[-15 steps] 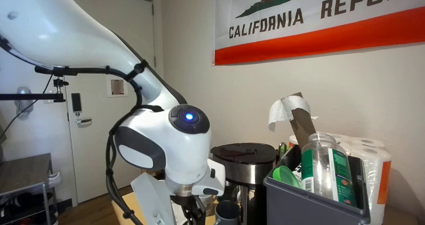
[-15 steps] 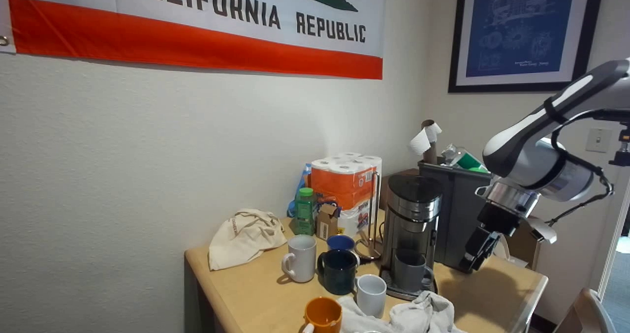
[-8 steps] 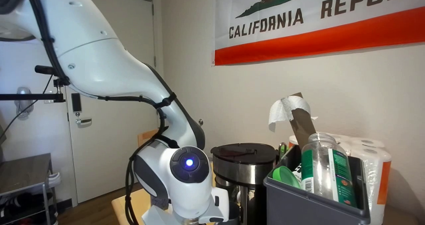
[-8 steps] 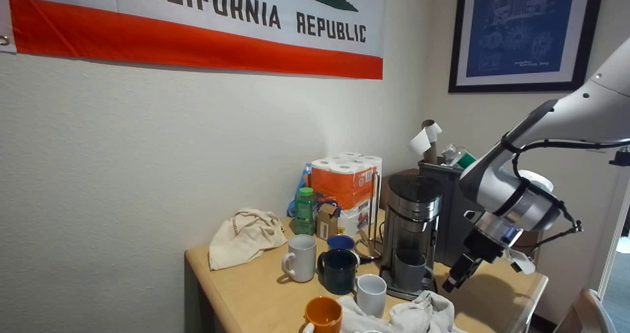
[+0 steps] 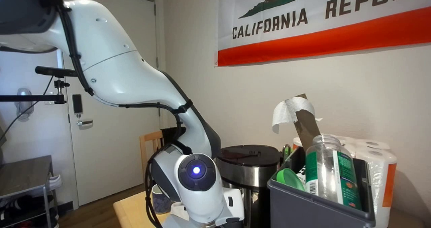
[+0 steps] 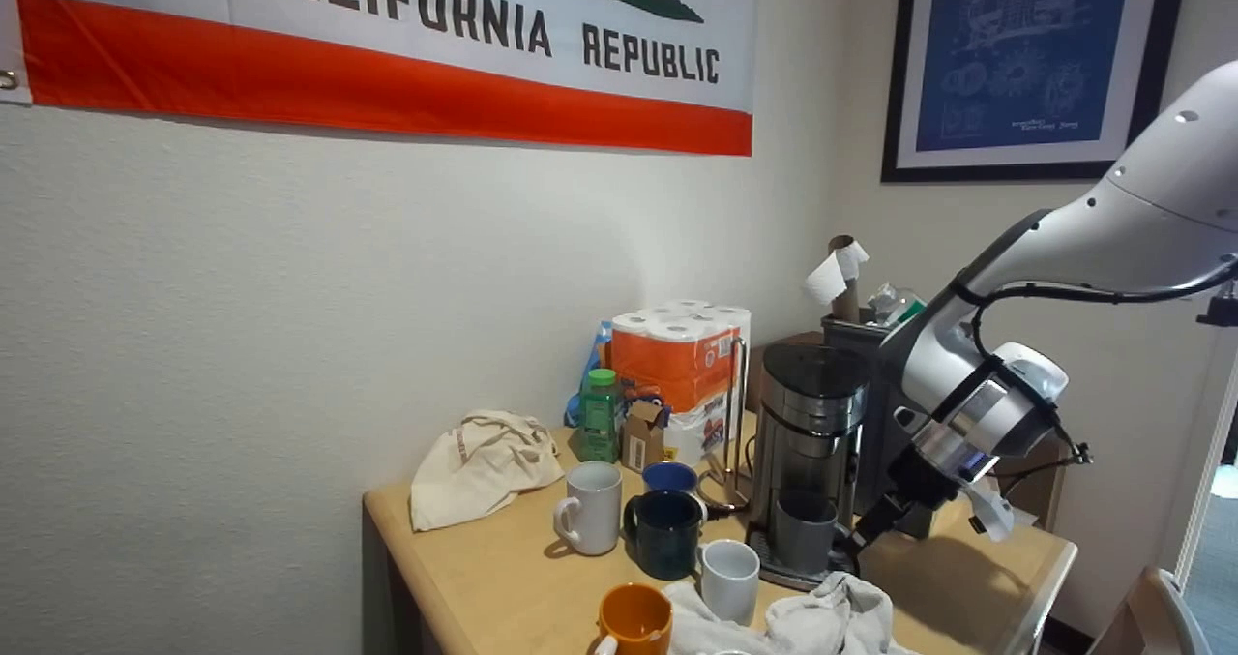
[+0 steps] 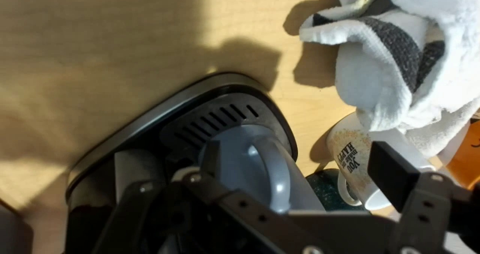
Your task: Take the gray cup and place it at the left of the black cup
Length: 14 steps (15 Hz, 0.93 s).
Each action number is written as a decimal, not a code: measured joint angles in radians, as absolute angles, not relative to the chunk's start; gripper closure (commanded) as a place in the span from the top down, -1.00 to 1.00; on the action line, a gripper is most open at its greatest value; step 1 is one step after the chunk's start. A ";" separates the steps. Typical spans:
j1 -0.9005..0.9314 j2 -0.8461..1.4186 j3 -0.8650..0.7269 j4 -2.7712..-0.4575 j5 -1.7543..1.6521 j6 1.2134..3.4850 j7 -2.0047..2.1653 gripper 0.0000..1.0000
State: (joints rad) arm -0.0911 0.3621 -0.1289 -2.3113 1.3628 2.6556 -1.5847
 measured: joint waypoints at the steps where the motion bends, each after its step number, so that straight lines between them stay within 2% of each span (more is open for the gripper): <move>1: -0.091 0.370 -0.125 -2.305 1.391 2.662 -1.612 1.00; 6: -0.084 0.412 -0.107 -2.277 1.535 2.686 -1.750 1.00; 7: -0.081 0.418 -0.105 -2.271 1.560 2.694 -1.777 0.89; 8: -0.079 0.423 -0.104 -2.266 1.581 2.703 -1.799 0.47; 10: -0.077 0.428 -0.104 -2.258 1.617 2.714 -1.837 0.38; 14: -0.078 0.428 -0.105 -2.255 1.684 2.726 -1.900 -0.26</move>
